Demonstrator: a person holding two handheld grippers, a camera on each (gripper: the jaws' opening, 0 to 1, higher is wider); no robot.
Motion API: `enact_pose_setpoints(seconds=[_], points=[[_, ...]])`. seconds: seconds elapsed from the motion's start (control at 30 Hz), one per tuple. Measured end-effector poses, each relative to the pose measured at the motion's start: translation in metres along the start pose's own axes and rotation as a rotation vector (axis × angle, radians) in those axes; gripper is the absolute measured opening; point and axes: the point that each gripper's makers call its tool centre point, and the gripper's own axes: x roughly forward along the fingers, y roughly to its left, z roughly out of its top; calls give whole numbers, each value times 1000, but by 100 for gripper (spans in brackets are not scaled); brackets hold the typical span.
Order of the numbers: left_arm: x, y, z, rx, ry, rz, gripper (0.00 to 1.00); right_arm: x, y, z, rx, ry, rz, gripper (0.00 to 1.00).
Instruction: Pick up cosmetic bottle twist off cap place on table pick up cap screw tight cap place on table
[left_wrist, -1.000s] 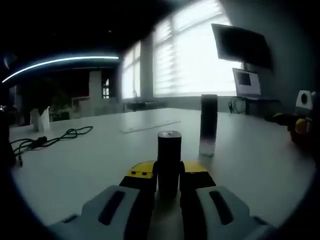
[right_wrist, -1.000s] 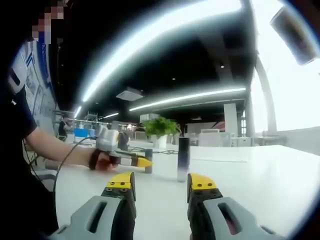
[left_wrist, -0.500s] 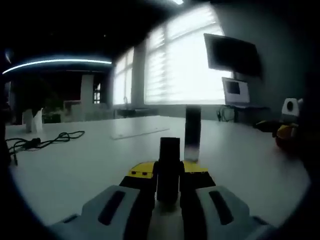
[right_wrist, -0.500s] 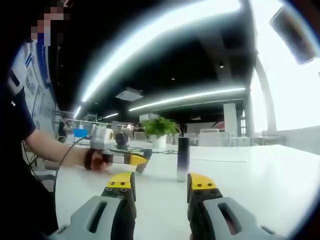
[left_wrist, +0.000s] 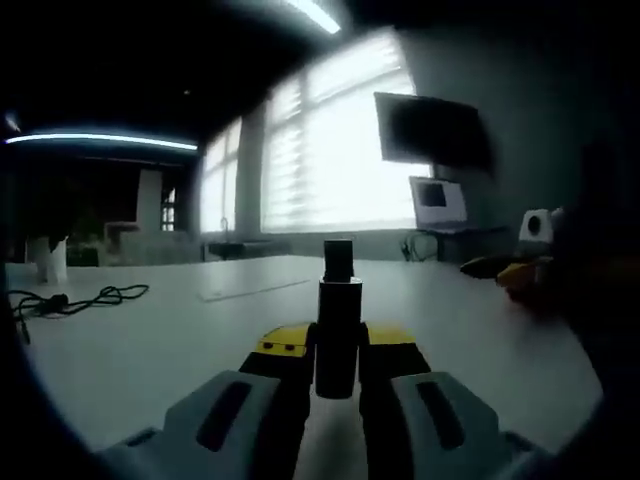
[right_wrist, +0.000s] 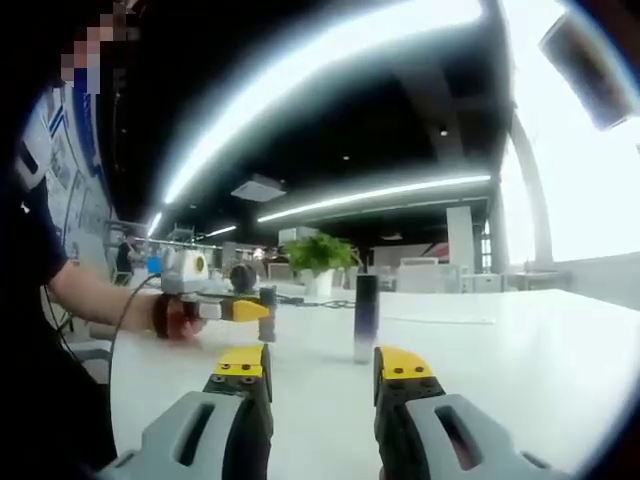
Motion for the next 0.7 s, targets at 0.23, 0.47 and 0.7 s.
enact_pose_setpoints(seconds=[0.23, 0.47, 0.7], points=[[-12, -18, -1, -29, 9, -45, 8, 0, 1, 0, 2, 0, 1, 34], [-24, -54, -6, 15, 49, -141, 8, 0, 1, -1, -2, 4, 0, 34], [-42, -62, 12, -3, -41, -152, 8, 0, 2, -1, -4, 5, -1, 34]])
